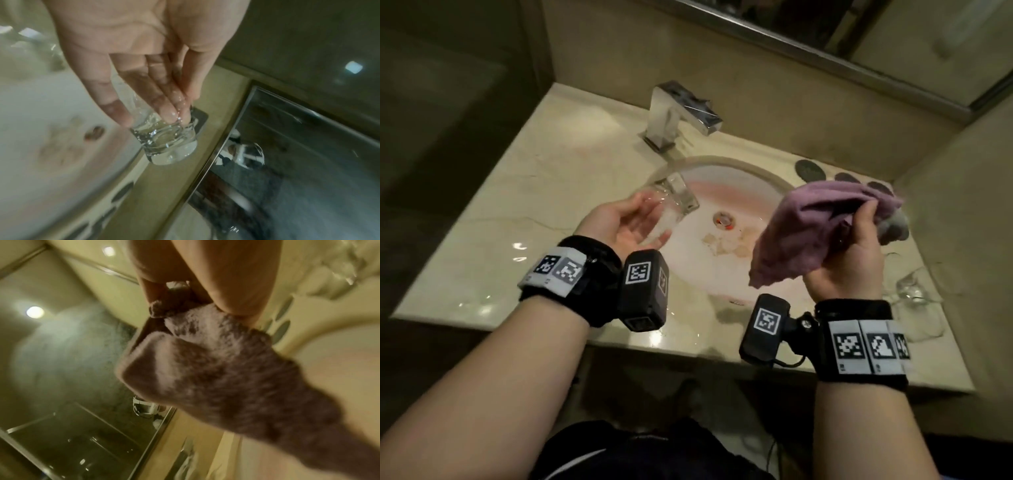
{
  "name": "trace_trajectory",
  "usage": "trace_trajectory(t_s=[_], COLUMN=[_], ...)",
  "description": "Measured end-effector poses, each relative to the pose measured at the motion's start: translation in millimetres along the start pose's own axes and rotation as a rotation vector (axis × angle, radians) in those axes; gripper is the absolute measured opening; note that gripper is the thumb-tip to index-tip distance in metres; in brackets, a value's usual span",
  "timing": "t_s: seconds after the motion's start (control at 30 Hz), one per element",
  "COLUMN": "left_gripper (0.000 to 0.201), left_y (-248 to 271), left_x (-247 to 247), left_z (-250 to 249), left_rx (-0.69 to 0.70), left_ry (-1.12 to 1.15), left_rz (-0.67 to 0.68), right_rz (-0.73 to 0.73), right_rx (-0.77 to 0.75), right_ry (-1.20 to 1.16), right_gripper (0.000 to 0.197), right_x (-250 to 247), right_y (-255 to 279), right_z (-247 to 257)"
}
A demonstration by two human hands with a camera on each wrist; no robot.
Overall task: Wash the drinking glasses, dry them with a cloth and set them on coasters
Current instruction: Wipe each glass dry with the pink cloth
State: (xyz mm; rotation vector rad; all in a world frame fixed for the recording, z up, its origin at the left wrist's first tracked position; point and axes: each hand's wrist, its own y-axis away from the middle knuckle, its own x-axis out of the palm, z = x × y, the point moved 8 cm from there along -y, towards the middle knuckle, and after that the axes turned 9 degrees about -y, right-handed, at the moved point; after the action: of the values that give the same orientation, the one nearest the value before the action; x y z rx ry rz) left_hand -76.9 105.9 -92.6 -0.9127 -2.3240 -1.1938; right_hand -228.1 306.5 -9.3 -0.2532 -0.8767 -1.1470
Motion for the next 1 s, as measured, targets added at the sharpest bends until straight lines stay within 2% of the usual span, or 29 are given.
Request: trace_trajectory(t_s=[0.07,0.13,0.2,0.27,0.37,0.43,0.53,0.57,0.63,0.67,0.73,0.77,0.8,0.9,1.0], left_gripper=[0.026,0.029,0.023,0.017,0.015,0.012,0.013,0.017,0.029,0.034,0.041,0.042,0.039,0.032,0.028], left_y=[-3.7,-6.7,-8.5,-10.4,-11.7,-12.1,-11.9,-13.2,-16.5,-17.6,-17.7,-17.0,-16.4,-14.9,-6.5], left_x=[20.5,39.3,57.0,72.4,92.1,105.4,126.8,131.7,136.1,137.6,142.9,147.7,151.8,162.0,172.8], left_z=[25.3,41.5,48.7,50.5,52.5,57.2,61.6,60.8,58.0,56.0,51.9,49.5,46.9,29.8,6.1], left_rx=[-0.096,-0.148,-0.158,-0.151,-0.132,-0.126,-0.106,-0.096,-0.094,-0.096,-0.080,-0.056,-0.019,0.184,0.493], left_ry=[0.147,0.206,0.197,0.156,0.039,-0.040,-0.099,-0.101,-0.069,-0.052,-0.065,-0.097,-0.138,-0.274,-0.583], left_rz=[0.061,0.101,0.118,0.132,0.163,0.186,0.218,0.215,0.188,0.178,0.197,0.219,0.233,0.226,0.211], right_rz=[-0.046,-0.124,-0.185,-0.183,-0.139,-0.036,0.260,0.365,0.474,0.481,0.471,0.438,0.411,0.421,0.360], right_rx=[-0.014,-0.069,-0.144,-0.202,-0.260,-0.271,-0.218,-0.207,-0.189,-0.178,-0.191,-0.183,-0.176,-0.138,0.080], right_ry=[0.084,0.158,0.208,0.277,0.380,0.482,0.752,0.858,0.864,0.812,0.862,0.907,0.940,0.965,0.678], right_gripper=[0.058,0.049,0.037,0.021,0.015,0.013,0.021,0.034,0.062,0.061,0.033,0.017,0.011,0.022,0.040], right_x=[-11.7,-25.9,-38.2,-40.7,-31.0,-14.1,19.6,30.1,35.4,34.7,36.5,35.3,34.6,41.7,38.9], right_y=[-2.8,-8.1,-14.4,-21.5,-32.6,-39.5,-43.2,-40.3,-43.7,-48.0,-55.2,-60.8,-66.6,-74.8,-81.2], right_z=[12.4,27.8,44.8,57.7,64.1,57.8,34.3,27.9,26.0,30.0,34.6,35.1,33.8,25.2,14.7])
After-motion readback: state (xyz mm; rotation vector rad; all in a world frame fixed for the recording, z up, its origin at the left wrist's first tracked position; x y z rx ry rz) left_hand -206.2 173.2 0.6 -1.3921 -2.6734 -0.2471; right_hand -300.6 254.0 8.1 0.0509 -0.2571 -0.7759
